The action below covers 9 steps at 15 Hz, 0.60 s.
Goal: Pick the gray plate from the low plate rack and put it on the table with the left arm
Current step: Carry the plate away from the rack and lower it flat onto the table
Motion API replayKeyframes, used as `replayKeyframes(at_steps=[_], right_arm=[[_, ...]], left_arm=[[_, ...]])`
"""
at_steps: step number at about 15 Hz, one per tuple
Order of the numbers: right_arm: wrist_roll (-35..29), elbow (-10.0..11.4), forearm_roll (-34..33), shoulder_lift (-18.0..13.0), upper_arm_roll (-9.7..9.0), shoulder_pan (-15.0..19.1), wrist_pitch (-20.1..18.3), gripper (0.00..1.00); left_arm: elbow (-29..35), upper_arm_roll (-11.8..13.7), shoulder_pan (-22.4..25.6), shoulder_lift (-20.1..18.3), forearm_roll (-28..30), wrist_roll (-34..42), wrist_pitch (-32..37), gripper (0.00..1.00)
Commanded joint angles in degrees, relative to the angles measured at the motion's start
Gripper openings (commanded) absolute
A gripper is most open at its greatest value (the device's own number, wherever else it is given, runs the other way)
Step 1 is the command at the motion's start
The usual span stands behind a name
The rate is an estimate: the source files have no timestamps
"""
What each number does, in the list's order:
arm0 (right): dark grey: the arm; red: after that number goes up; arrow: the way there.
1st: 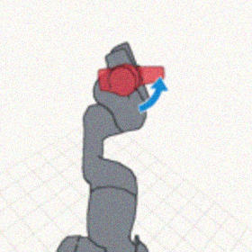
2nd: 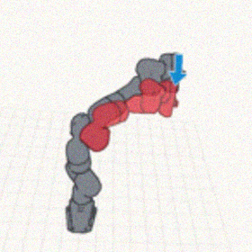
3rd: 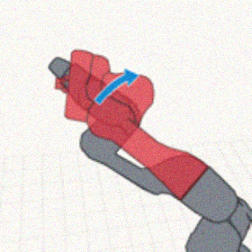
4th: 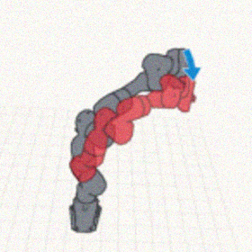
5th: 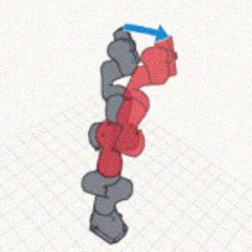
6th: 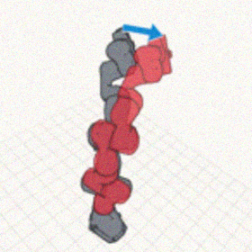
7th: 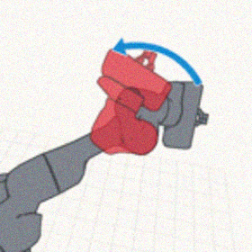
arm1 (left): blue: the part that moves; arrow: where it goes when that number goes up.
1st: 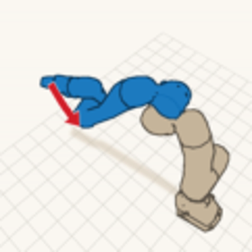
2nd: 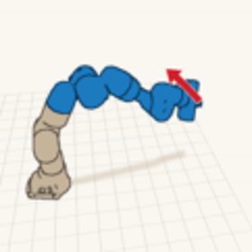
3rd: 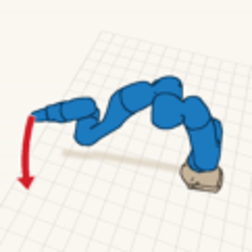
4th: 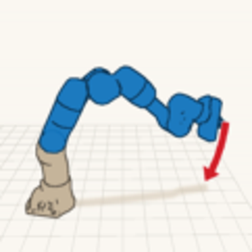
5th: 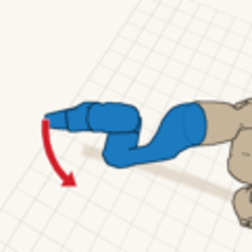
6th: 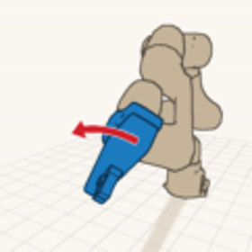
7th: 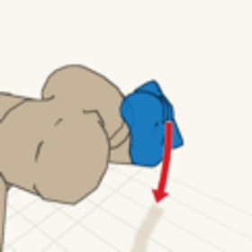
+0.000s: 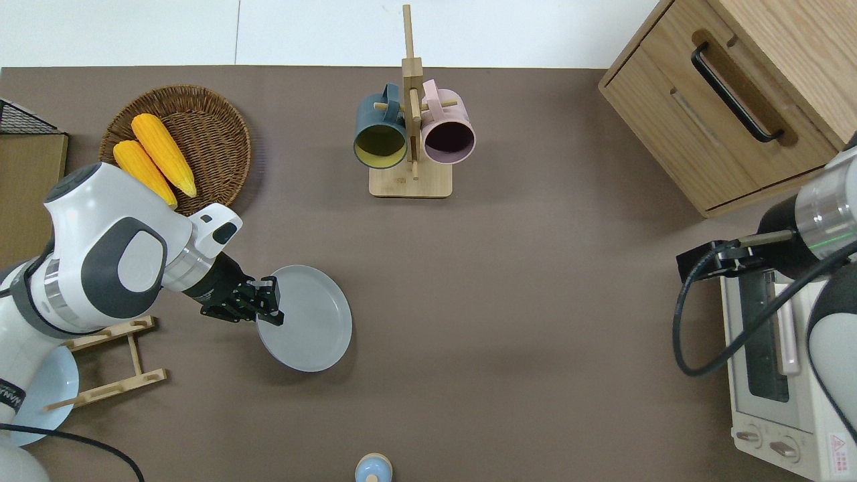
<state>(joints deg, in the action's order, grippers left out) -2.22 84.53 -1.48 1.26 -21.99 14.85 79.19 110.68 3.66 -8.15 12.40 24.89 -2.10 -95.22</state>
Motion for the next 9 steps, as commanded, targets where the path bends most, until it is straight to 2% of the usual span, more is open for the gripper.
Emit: replayKeyframes(at_steps=[1, 2, 5, 8, 9], right_arm=[[-0.68, -0.41, -0.28, -0.12, -1.21, 1.32, -0.62, 0.983], [-0.68, -0.41, -0.28, -0.12, -1.21, 1.32, -0.62, 0.983], [-0.68, -0.41, -0.28, -0.12, -1.21, 1.32, -0.62, 0.983], [-0.68, -0.41, -0.37, -0.12, -1.21, 1.32, -0.62, 0.983], [-0.68, -0.41, -0.37, -0.12, -1.21, 1.32, -0.70, 0.983]], left_arm=[[0.76, 0.56, -0.72, -0.36, -2.20, 0.60, -1.02, 0.57], [0.76, 0.56, -0.72, -0.45, -2.82, 0.60, -1.02, 0.63], [0.24, 0.82, -0.64, -1.06, -4.57, 0.52, 0.21, 0.74], [-1.51, 1.44, -0.37, -3.69, -8.00, 0.43, 0.74, 0.88], [-2.74, 1.44, -0.20, -4.57, -9.66, 0.43, 0.83, 0.95]])
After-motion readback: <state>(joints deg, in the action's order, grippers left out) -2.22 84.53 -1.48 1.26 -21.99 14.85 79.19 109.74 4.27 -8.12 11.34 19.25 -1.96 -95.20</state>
